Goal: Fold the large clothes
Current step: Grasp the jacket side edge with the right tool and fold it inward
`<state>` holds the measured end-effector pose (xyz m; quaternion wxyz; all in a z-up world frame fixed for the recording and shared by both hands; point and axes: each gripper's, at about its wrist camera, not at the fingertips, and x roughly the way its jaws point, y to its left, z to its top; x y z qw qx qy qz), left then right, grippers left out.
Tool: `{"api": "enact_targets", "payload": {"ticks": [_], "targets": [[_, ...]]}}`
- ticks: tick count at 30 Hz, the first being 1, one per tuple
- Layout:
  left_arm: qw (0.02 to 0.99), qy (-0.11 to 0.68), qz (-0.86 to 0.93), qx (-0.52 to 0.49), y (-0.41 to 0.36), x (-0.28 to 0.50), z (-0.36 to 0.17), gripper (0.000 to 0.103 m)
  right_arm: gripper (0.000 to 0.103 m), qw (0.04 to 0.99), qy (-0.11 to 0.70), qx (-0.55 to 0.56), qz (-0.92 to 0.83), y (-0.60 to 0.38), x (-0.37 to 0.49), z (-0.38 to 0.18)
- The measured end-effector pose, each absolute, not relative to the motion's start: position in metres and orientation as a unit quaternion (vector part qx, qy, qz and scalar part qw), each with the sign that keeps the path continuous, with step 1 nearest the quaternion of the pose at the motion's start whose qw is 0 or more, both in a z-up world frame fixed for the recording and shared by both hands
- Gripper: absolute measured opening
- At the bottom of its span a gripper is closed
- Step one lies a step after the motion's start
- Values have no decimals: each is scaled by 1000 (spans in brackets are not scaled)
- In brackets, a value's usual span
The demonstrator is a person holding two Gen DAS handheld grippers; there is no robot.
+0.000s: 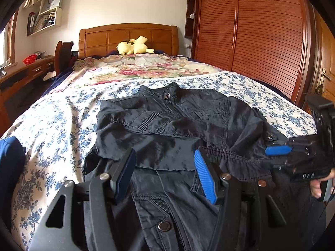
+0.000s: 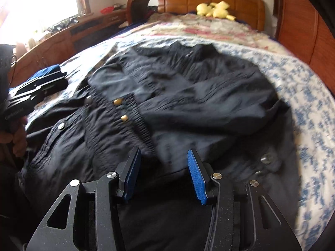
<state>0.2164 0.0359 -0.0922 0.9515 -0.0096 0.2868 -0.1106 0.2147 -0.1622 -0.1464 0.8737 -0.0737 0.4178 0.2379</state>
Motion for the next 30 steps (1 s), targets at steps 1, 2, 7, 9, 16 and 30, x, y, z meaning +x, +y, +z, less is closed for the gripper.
{"api": "enact_targets", "payload": {"ticks": [1, 2, 7, 9, 16, 30], "targets": [[952, 286, -110, -10, 37, 216, -92, 57, 47, 872, 418, -75, 244, -158, 212, -148], [952, 286, -109, -11, 37, 216, -92, 57, 47, 870, 418, -76, 250, -154, 210, -149], [952, 286, -104, -15, 43, 216, -91, 57, 44, 854, 426, -55, 294, -134, 200, -150], [953, 285, -102, -15, 46, 216, -90, 57, 9, 850, 421, -50, 314, -128, 196, -147], [956, 278, -93, -25, 59, 210, -85, 57, 5, 832, 417, -40, 363, -103, 169, -133], [949, 292, -116, -17, 45, 193, -96, 57, 28, 826, 431, -92, 351, -101, 130, -124]]}}
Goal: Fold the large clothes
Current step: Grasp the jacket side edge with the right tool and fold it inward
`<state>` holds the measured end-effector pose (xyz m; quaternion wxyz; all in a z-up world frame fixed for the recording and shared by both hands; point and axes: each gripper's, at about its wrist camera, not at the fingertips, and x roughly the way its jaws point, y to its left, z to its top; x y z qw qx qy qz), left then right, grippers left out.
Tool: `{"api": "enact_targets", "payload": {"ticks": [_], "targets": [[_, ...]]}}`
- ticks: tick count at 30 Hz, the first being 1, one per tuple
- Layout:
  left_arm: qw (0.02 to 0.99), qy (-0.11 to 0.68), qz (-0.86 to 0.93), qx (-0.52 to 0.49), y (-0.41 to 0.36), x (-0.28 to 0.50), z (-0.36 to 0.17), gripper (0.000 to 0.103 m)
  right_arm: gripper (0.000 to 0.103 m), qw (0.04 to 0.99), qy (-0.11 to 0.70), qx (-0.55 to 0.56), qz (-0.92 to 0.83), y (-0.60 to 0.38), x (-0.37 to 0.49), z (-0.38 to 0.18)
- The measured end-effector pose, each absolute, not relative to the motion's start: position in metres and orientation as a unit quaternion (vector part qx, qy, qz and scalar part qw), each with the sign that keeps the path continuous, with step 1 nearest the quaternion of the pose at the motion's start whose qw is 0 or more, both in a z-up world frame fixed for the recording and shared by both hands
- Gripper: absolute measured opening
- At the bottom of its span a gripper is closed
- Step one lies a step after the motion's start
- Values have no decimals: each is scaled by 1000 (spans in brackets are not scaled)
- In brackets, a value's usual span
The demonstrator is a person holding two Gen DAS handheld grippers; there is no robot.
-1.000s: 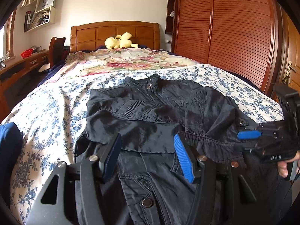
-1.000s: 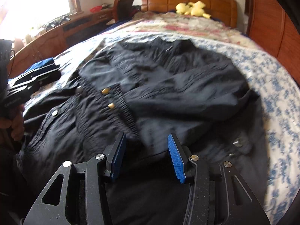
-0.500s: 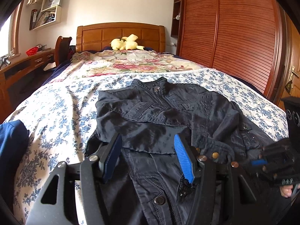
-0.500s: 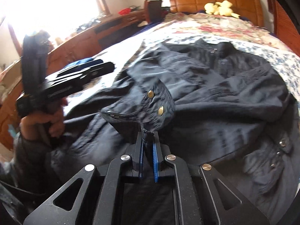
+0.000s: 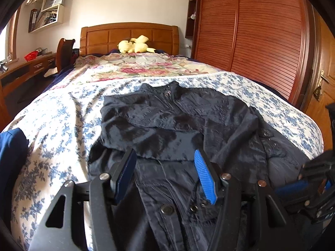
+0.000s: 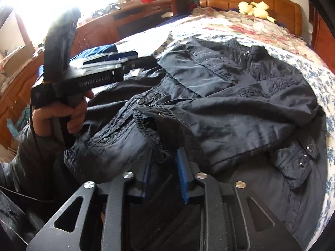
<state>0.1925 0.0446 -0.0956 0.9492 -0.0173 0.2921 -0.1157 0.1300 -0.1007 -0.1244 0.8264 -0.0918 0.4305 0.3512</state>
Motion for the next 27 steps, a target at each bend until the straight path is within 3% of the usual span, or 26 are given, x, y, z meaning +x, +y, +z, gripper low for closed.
{"api": "enact_targets", "payload": {"ticks": [16, 21, 27], "targets": [[919, 376, -118, -16, 9, 160, -132, 57, 39, 863, 381, -97, 318, -153, 112, -109], [913, 394, -106, -23, 10, 158, -142, 57, 53, 875, 371, -90, 296, -169, 116, -112], [913, 396, -97, -15, 7, 156, -147, 57, 55, 891, 360, -94, 259, -187, 122, -117]]}}
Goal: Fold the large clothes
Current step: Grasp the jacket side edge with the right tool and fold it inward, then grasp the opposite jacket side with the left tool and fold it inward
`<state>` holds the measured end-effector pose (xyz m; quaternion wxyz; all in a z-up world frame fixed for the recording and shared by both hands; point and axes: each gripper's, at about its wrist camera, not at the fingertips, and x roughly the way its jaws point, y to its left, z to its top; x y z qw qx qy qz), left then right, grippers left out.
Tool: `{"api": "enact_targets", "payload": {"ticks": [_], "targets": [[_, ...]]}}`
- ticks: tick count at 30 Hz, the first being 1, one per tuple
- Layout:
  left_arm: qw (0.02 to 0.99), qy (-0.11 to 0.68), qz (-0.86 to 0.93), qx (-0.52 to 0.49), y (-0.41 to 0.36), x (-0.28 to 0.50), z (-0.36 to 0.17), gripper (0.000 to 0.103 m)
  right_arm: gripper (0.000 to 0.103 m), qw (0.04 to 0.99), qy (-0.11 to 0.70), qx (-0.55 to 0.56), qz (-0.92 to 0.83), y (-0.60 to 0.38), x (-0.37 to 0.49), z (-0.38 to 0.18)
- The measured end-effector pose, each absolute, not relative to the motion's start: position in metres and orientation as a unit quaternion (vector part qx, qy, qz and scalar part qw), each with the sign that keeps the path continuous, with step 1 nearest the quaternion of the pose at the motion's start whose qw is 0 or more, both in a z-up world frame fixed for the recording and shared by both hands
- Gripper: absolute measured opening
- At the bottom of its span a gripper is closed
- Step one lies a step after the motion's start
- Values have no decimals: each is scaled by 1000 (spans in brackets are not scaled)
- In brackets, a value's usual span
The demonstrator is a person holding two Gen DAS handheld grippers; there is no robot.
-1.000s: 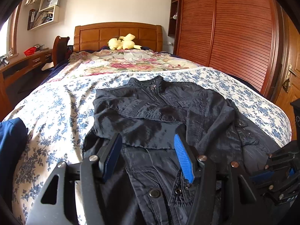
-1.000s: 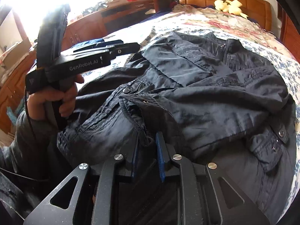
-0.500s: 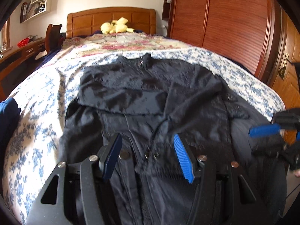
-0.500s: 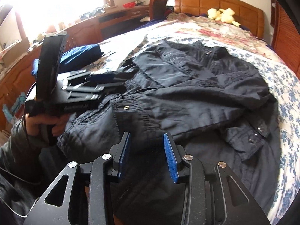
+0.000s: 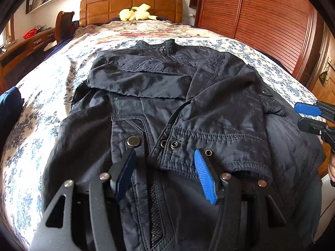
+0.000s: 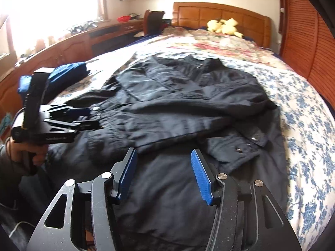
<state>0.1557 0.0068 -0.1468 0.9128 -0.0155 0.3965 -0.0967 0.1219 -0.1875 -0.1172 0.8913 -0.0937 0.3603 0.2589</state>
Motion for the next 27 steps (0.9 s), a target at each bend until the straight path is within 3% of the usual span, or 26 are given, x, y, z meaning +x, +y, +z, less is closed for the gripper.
{"api": "enact_targets", "payload": {"ticks": [12, 15, 17, 19, 23, 27], "targets": [[917, 390, -79, 0, 7, 157, -155, 55, 56, 898, 357, -83, 245, -197, 123, -130], [919, 384, -86, 1, 6, 154, -153, 43, 56, 896, 363, -77, 244, -198, 124, -135], [919, 383, -98, -4, 6, 153, -153, 29, 56, 896, 364, -77, 241, -199, 123, -137], [917, 386, -104, -7, 6, 153, -154, 26, 57, 896, 365, -74, 241, -200, 123, -138], [920, 378, -101, 0, 9, 151, -150, 10, 57, 897, 366, -67, 240, -202, 122, -139], [932, 349, -98, -3, 16, 144, -129, 5, 57, 896, 368, -67, 238, -204, 124, -140]]}}
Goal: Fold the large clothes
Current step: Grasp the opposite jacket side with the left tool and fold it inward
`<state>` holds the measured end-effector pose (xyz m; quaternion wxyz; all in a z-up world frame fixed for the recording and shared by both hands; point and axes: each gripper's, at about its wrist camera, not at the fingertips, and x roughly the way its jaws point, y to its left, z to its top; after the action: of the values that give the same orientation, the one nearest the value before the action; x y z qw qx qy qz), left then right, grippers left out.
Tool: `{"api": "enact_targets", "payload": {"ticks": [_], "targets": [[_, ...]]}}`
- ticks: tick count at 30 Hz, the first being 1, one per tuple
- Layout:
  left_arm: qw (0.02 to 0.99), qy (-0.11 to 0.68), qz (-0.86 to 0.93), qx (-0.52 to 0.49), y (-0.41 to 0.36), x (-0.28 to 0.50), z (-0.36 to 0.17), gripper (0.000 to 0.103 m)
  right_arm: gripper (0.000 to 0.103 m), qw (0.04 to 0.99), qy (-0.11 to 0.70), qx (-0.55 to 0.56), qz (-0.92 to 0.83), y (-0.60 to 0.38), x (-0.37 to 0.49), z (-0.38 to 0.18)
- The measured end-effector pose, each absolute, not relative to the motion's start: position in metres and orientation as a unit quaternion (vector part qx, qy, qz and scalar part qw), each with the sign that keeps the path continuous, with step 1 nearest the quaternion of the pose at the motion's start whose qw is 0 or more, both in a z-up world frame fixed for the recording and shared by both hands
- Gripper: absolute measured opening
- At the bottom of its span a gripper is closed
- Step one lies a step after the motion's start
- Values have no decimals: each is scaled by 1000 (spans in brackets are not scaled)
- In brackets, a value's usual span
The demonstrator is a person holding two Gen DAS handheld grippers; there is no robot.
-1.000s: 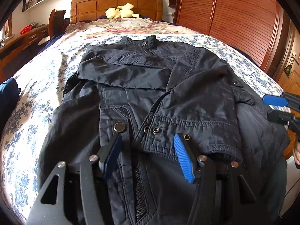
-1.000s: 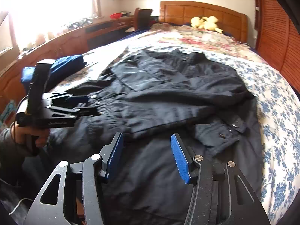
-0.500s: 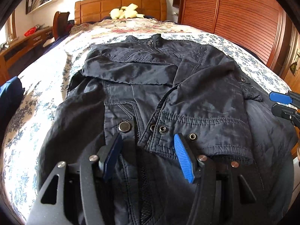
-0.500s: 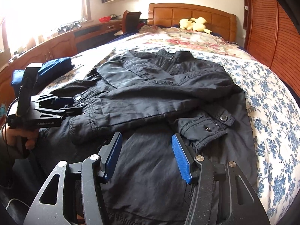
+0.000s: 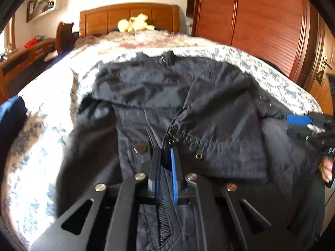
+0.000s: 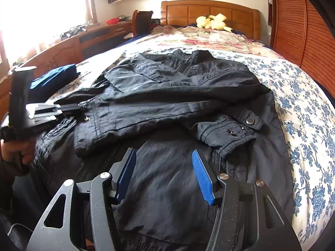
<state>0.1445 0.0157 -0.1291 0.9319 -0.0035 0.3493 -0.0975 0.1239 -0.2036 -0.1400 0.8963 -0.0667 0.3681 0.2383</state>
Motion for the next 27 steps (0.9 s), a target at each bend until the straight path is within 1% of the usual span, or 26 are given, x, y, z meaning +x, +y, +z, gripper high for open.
{"api": "enact_targets", "payload": {"ticks": [6, 10, 12, 14, 18, 23, 27], "targets": [[950, 306, -58, 7, 37, 142, -91, 5, 57, 898, 366, -62, 235, -207, 125, -138], [946, 320, -48, 5, 57, 150, -84, 6, 57, 899, 365, -62, 234, -210, 124, -138], [944, 326, -52, -15, 67, 151, -82, 10, 57, 899, 366, -62, 232, -211, 125, -139], [944, 325, -45, -21, 73, 148, -80, 11, 57, 900, 366, -60, 229, -213, 126, -139], [944, 324, -43, -35, 85, 138, -81, 21, 58, 900, 371, -58, 224, -217, 128, -142], [938, 342, -33, -41, 102, 120, -92, 31, 58, 901, 374, -65, 212, -226, 126, -145], [928, 369, -20, -40, 113, 107, -111, 33, 58, 901, 380, -65, 199, -239, 126, -150]]}}
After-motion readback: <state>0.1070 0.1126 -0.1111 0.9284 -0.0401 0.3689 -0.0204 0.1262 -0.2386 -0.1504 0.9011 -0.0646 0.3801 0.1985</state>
